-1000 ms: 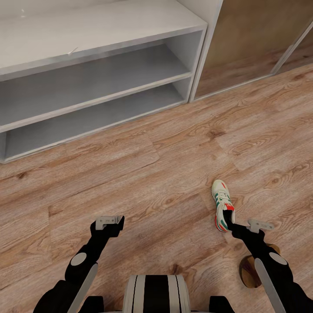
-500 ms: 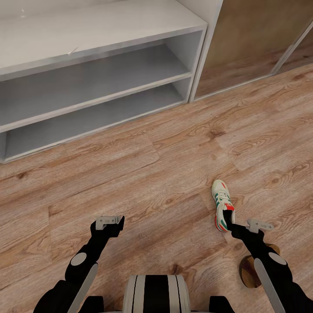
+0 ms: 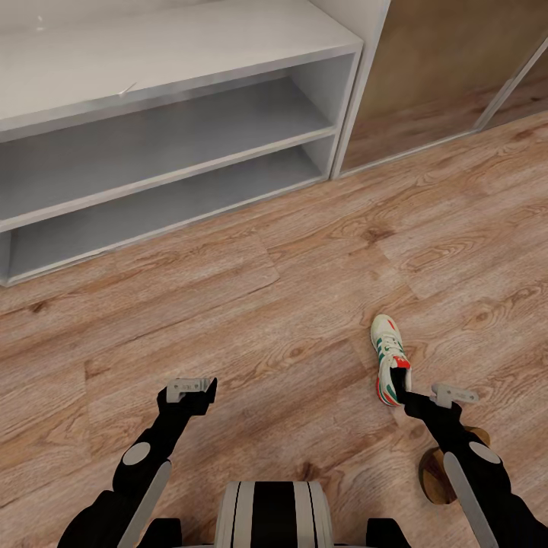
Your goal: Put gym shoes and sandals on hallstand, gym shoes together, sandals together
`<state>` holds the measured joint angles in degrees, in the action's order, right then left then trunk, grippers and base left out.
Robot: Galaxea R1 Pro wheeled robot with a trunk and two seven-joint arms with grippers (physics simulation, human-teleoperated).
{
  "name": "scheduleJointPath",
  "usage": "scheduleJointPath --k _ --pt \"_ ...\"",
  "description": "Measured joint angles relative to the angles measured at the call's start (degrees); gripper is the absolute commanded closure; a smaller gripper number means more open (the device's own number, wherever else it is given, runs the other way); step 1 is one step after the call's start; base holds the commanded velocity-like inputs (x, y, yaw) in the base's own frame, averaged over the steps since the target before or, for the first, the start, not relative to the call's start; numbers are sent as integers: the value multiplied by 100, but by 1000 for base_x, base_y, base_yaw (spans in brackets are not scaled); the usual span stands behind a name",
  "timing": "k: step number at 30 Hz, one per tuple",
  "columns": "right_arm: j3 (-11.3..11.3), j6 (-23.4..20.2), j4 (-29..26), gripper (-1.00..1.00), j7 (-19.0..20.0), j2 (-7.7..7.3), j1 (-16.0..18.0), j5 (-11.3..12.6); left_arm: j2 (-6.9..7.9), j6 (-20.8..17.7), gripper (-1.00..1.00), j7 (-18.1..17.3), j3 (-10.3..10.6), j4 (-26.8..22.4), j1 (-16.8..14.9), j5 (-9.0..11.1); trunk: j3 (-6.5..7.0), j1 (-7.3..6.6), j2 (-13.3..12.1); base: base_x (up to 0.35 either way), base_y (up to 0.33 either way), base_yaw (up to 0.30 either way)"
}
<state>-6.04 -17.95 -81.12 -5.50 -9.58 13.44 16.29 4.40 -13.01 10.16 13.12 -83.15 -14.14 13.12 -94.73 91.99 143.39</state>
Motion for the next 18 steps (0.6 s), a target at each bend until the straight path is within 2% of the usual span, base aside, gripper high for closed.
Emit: scheduleJointPath --k 2,7,18 --pt "0 0 -3 -100 -9 4 0 -1 1 1 -100 -3 -4 -1 1 8 0 0 0 0 0 0" --pt "0 0 -8 -100 -18 10 0 -1 -1 1 -100 -5 -11 -2 2 18 -111 13 7 0 0 1" --pt "1 -1 0 -100 -11 11 0 -1 -1 -1 -100 -6 -13 0 3 19 -421 41 21 0 0 71"
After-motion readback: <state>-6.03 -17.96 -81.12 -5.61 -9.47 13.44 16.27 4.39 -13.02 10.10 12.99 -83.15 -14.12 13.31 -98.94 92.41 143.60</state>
